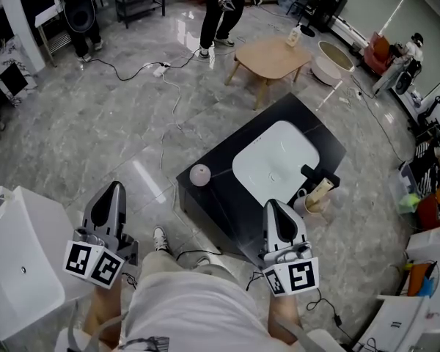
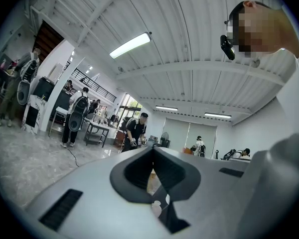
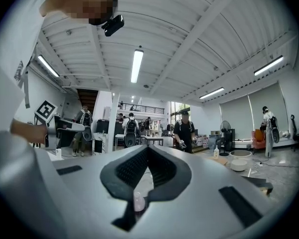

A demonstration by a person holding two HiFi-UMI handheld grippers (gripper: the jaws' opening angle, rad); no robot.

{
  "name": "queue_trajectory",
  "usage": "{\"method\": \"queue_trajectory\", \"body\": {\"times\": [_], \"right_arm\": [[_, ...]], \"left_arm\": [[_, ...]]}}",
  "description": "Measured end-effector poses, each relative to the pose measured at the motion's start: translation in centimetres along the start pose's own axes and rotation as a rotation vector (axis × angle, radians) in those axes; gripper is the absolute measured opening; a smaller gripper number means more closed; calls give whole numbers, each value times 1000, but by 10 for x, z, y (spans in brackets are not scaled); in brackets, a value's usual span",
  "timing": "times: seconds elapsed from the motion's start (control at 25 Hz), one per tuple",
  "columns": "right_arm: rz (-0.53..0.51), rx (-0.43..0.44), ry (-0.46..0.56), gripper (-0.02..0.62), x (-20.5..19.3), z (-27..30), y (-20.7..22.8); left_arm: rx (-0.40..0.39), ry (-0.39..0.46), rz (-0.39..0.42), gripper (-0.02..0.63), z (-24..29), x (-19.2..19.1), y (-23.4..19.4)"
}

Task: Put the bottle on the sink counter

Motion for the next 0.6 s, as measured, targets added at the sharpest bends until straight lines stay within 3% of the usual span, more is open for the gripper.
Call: {"method": "queue_trajectory", "body": {"times": [0.6], "right_arm": [[22, -13, 17, 11, -5, -11, 6]], "left_arm": [[-19, -13, 19, 13, 2, -2, 13]]}}
Point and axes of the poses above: the fingertips, and each gripper's own axes: z forward along the fingers, y to its right, x out of its top, the point moved 7 cm from there along -z, backward along the fingers, and after that the axes turned 1 degree about -y, right-handed, at the moved point
